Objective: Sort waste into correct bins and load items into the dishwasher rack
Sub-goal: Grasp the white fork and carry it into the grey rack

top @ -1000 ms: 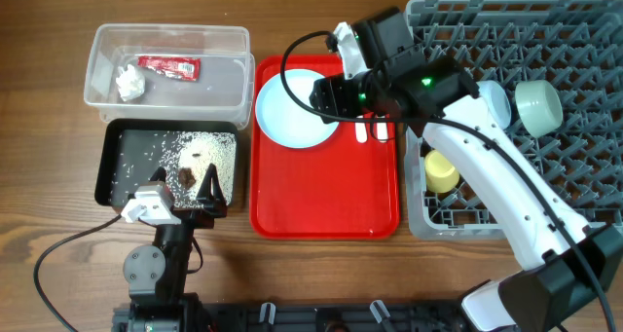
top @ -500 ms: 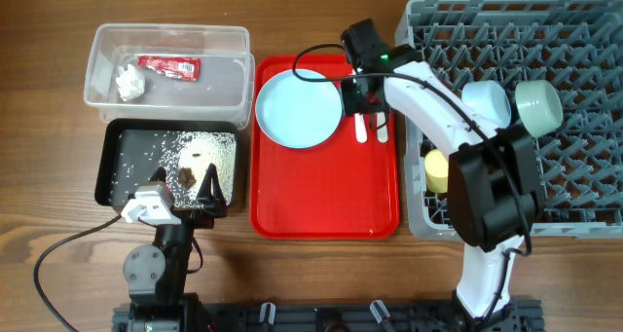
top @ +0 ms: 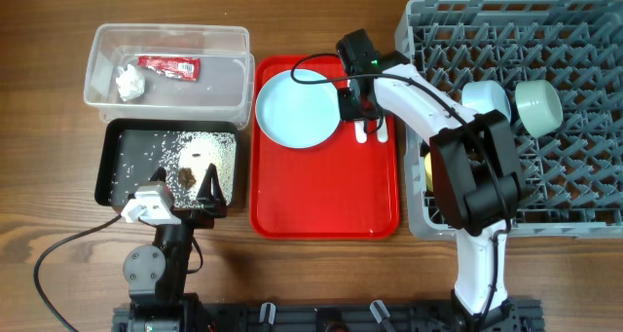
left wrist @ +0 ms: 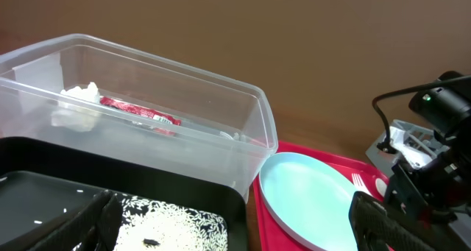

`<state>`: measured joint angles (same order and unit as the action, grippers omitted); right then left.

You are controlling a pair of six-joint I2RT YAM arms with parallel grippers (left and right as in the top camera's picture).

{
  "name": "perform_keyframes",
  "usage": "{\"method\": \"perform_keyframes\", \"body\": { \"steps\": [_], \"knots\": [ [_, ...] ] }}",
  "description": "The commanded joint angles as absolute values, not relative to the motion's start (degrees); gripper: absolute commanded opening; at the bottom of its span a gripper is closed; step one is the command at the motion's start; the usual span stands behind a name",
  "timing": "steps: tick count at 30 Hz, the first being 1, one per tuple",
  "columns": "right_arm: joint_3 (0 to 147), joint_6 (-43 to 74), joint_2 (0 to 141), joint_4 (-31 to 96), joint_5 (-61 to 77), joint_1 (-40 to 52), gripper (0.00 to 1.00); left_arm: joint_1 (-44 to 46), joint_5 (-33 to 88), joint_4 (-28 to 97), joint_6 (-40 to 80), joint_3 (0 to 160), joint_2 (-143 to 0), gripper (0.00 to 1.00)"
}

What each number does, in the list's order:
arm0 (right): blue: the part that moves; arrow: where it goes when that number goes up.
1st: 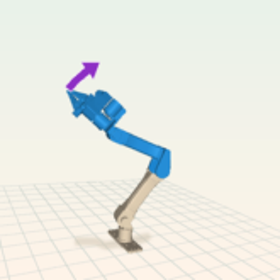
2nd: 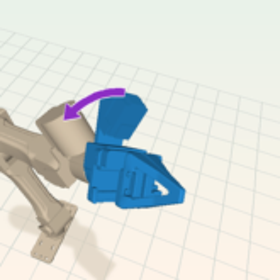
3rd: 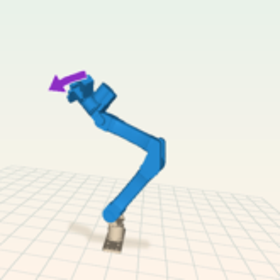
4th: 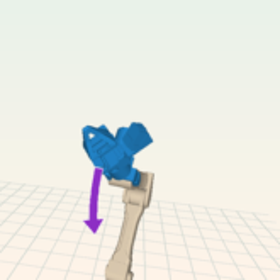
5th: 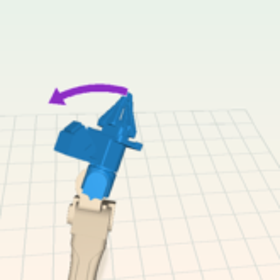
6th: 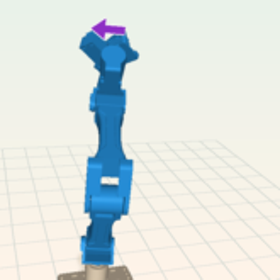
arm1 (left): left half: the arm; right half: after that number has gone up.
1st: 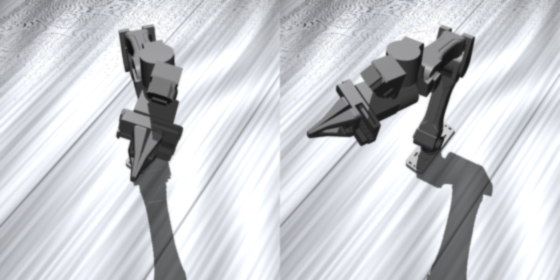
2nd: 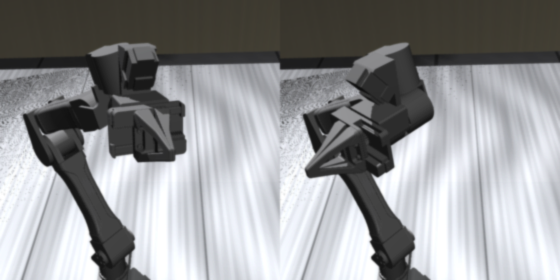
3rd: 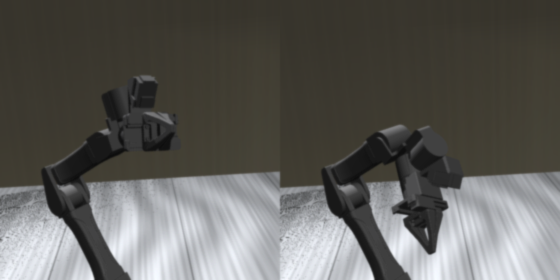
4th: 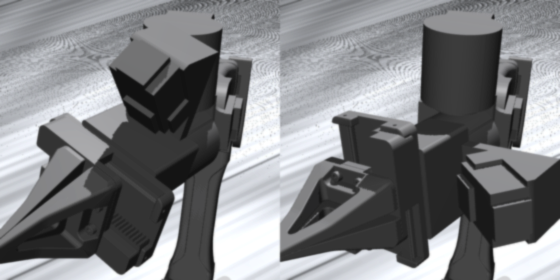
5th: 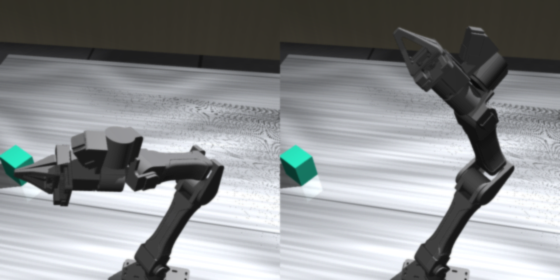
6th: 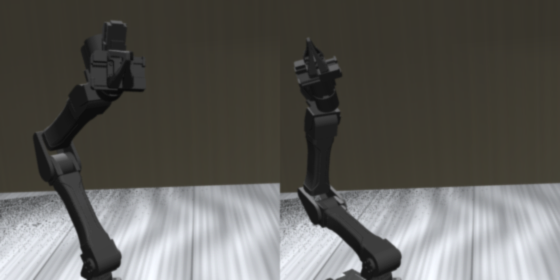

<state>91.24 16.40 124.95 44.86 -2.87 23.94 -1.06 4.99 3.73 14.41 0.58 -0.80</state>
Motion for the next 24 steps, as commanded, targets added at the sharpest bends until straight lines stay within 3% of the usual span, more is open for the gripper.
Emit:
{"method": "perform_keyframes", "body": {
  "steps": [1,13,21,24],
  "knots": [
    [91.2,16.7,124.7,46.2,-4.0,24.1,0.04,-0.9,4.9,4.0,13.9,0.3,-0.4,1.0],
    [91.2,13.3,103.0,50.1,-8.4,20.8,0.07,-0.9,4.9,4.0,13.9,0.3,-0.4,1.0],
    [88.2,8.9,103.8,51.4,-9.0,11.0,0.08,-0.9,4.9,4.0,13.9,0.3,-0.4,1.0],
    [87.0,7.0,105.6,51.5,-9.2,11.0,0.18,-0.9,4.9,4.0,13.9,0.3,-0.4,1.0]
  ]
}}
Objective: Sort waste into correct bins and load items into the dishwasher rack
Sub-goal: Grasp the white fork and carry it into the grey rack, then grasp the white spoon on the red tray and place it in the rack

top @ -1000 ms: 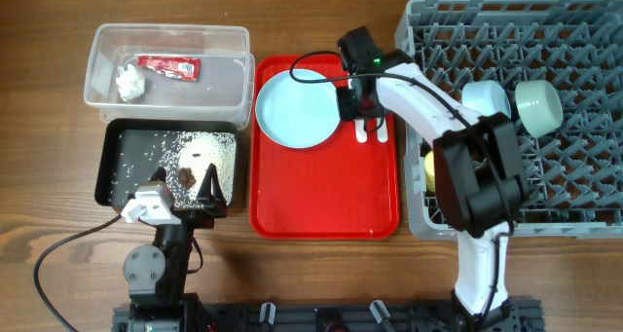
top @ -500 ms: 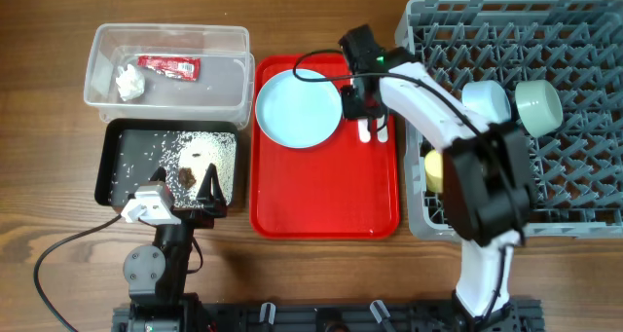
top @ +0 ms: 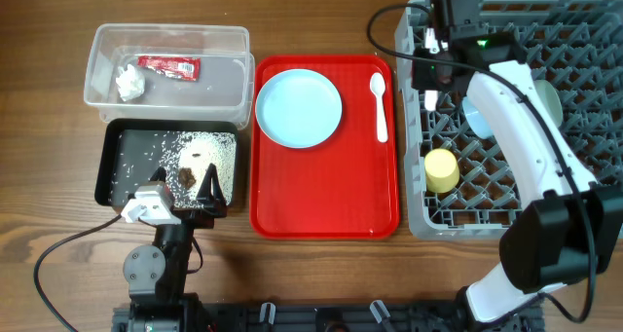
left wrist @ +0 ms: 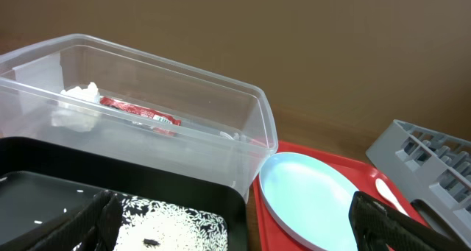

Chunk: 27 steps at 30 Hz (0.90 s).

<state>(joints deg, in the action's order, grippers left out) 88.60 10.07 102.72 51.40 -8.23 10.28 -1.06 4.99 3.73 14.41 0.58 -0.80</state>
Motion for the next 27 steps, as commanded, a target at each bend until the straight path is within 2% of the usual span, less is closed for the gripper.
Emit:
{"method": "perform_keyframes", "body": {
  "steps": [1,4,5,6,11,13,15,18,23,27],
  "knots": [
    [86.8,7.0,105.8,51.5,-9.2,11.0,0.2,-0.9,4.9,4.0,13.9,0.3,-0.4,1.0],
    [87.1,6.0,105.8,50.6,-9.4,11.0,0.41,-0.9,4.9,4.0,13.9,0.3,-0.4,1.0],
    [87.4,6.0,105.4,50.9,-9.4,11.3,0.55,-0.9,4.9,4.0,13.9,0.3,-0.4,1.0],
    [87.4,5.9,104.6,51.2,-8.7,12.0,0.58,-0.9,4.9,4.0,13.9,0.3,-0.4,1.0],
    [87.4,3.2,102.0,50.3,-1.0,21.6,0.56,-0.9,4.9,4.0,13.9,0.3,-0.4,1.0],
    [87.3,5.3,102.7,48.6,-3.5,25.4,0.56,-0.9,4.9,4.0,13.9,0.3,-0.4,1.0],
    [87.3,9.5,104.2,47.0,-11.9,28.2,0.59,-0.9,4.9,4.0,13.9,0.3,-0.4,1.0],
    [87.3,15.5,108.5,45.0,-21.2,28.3,0.62,-0.9,4.9,4.0,13.9,0.3,-0.4,1.0],
    [87.2,13.5,116.9,41.3,-16.4,25.7,0.62,-0.9,4.9,4.0,13.9,0.3,-0.4,1.0],
    [87.2,13.5,121.7,39.4,-20.2,25.5,0.62,-0.9,4.9,4.0,13.9,0.3,-0.4,1.0]
  ]
}}
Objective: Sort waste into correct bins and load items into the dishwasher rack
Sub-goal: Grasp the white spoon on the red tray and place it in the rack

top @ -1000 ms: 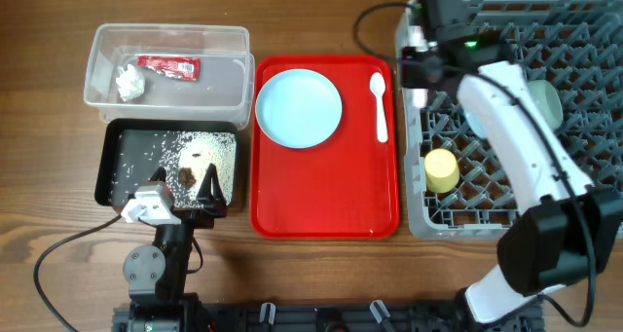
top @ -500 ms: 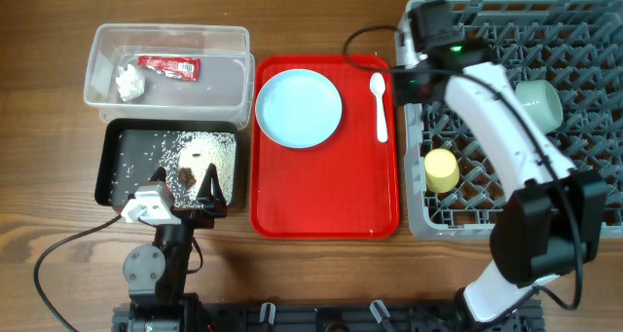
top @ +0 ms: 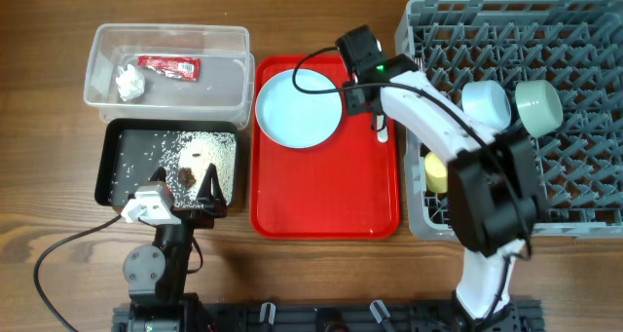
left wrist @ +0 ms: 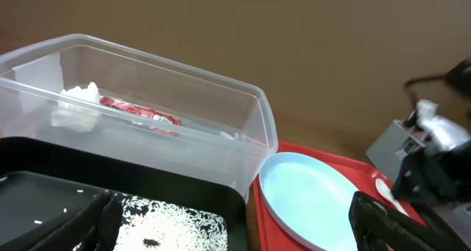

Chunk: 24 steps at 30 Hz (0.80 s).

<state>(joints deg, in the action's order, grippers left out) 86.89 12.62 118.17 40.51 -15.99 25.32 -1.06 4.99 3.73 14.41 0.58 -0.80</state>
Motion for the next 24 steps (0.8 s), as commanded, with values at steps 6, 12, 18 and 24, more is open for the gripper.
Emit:
{"method": "perform_keyframes", "body": {
  "steps": [6,12,18,24],
  "knots": [
    [87.2,13.5,126.2,38.0,-15.2,25.4,0.57,-0.9,4.9,4.0,13.9,0.3,-0.4,1.0],
    [87.3,13.7,127.5,41.7,-11.4,25.4,0.26,-0.9,4.9,4.0,13.9,0.3,-0.4,1.0],
    [87.3,13.6,126.4,44.8,-11.2,25.5,0.06,-0.9,4.9,4.0,13.9,0.3,-0.4,1.0],
    [87.4,13.6,115.0,46.7,-9.1,25.5,0.04,-0.9,4.9,4.0,13.9,0.3,-0.4,1.0]
  ]
}}
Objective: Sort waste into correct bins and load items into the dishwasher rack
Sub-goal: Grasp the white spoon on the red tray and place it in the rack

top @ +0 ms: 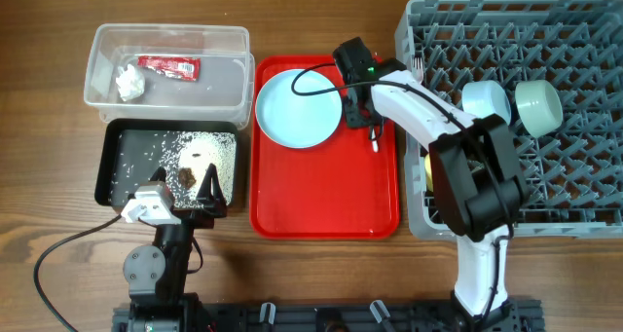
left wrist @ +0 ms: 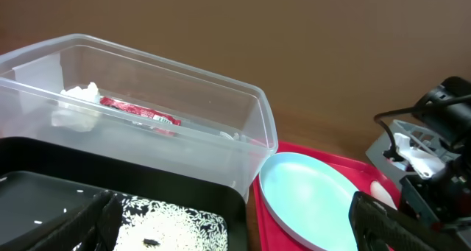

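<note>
A light blue plate [top: 298, 108] lies at the back of the red tray [top: 321, 201]. Beside it lies a white spoon [top: 373, 140]; my right gripper [top: 364, 116] is down over its bowl end, and its jaws are hidden by the wrist. The spoon's bowl [left wrist: 378, 193] shows in the left wrist view. A white fork [top: 417, 69] stands in the grey dishwasher rack [top: 574, 186]. My left gripper [top: 207, 191] is open and holds nothing, at the front edge of the black tray [top: 122, 157] of rice and scraps.
A clear bin [top: 237, 89] at the back left holds a red wrapper [top: 168, 67] and a crumpled tissue [top: 128, 80]. In the rack are a yellow cup [top: 427, 172], a pale blue bowl [top: 484, 100] and a grey-green bowl [top: 538, 106].
My right gripper has come a little nearer along the spoon, and only the handle tip now shows past it. The left arm has not moved.
My right gripper was on the red tray by the fork and spoon. Then it was over the rack's back left corner, with only the spoon left on the tray. Then it was back over the spoon, where it is now, lower down.
</note>
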`<state>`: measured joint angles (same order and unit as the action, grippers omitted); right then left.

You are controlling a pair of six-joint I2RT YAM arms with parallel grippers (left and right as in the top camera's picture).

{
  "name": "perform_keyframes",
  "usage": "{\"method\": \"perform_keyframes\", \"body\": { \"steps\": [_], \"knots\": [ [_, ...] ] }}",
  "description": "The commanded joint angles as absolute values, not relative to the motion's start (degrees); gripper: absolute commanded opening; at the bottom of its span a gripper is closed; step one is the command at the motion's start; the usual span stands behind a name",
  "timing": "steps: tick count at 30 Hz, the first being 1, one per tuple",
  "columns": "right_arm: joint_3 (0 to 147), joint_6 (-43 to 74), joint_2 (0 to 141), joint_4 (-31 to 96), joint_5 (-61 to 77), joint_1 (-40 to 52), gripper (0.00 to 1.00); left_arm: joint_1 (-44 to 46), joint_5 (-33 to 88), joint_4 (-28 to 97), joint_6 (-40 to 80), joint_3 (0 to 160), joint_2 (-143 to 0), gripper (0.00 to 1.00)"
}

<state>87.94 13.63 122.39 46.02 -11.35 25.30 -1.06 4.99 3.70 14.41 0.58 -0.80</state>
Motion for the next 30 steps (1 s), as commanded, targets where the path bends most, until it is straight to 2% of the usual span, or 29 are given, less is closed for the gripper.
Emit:
{"method": "perform_keyframes", "body": {
  "steps": [1,7,12,19,21,22,23,24,27,30],
  "knots": [
    [87.4,13.6,112.2,47.0,-9.1,25.3,0.04,-0.9,4.9,4.0,13.9,0.3,-0.4,1.0],
    [87.4,13.5,100.6,47.5,-11.6,20.5,0.04,-0.9,4.9,4.0,13.9,0.3,-0.4,1.0],
    [86.4,11.2,102.4,48.9,-10.3,13.9,0.04,-0.9,4.9,4.0,13.9,0.3,-0.4,1.0],
    [85.8,9.0,105.3,48.4,-15.8,13.2,0.05,-0.9,4.9,4.0,13.9,0.3,-0.4,1.0],
    [85.9,8.2,105.3,48.1,-17.0,13.2,0.13,-0.9,4.9,4.0,13.9,0.3,-0.4,1.0],
    [85.9,7.1,105.3,47.9,-17.2,13.2,0.32,-0.9,4.9,4.0,13.9,0.3,-0.4,1.0],
    [85.9,6.5,105.3,47.8,-17.2,13.2,0.45,-0.9,4.9,4.0,13.9,0.3,-0.4,1.0],
    [85.9,6.4,105.1,47.9,-16.4,13.2,0.47,-0.9,4.9,4.0,13.9,0.3,-0.4,1.0],
    [86.3,6.0,103.2,49.1,-7.6,15.0,0.42,-0.9,4.9,4.0,13.9,0.3,-0.4,1.0],
    [86.3,7.7,101.2,48.0,6.1,20.3,0.46,-0.9,4.9,4.0,13.9,0.3,-0.4,1.0]
  ]
}}
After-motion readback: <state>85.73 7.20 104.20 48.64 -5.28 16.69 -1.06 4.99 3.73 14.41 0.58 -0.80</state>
